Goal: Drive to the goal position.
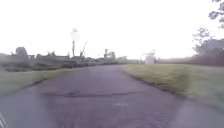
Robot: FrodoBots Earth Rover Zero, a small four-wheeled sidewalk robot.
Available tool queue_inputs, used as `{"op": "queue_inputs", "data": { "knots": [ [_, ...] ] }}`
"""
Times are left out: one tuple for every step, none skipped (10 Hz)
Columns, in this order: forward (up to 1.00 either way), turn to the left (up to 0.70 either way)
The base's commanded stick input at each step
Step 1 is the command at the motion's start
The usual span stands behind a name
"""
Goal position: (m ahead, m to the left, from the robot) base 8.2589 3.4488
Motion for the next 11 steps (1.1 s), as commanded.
{"op": "queue_inputs", "data": {
  "knots": [
    [0.70, 0.00],
    [0.70, 0.00],
    [0.70, 0.00],
    [0.70, 0.00],
    [0.70, 0.00],
    [0.70, 0.00],
    [0.70, 0.00],
    [0.70, 0.00],
    [0.70, 0.00],
    [0.70, 0.00],
    [0.70, -0.14]
  ]
}}
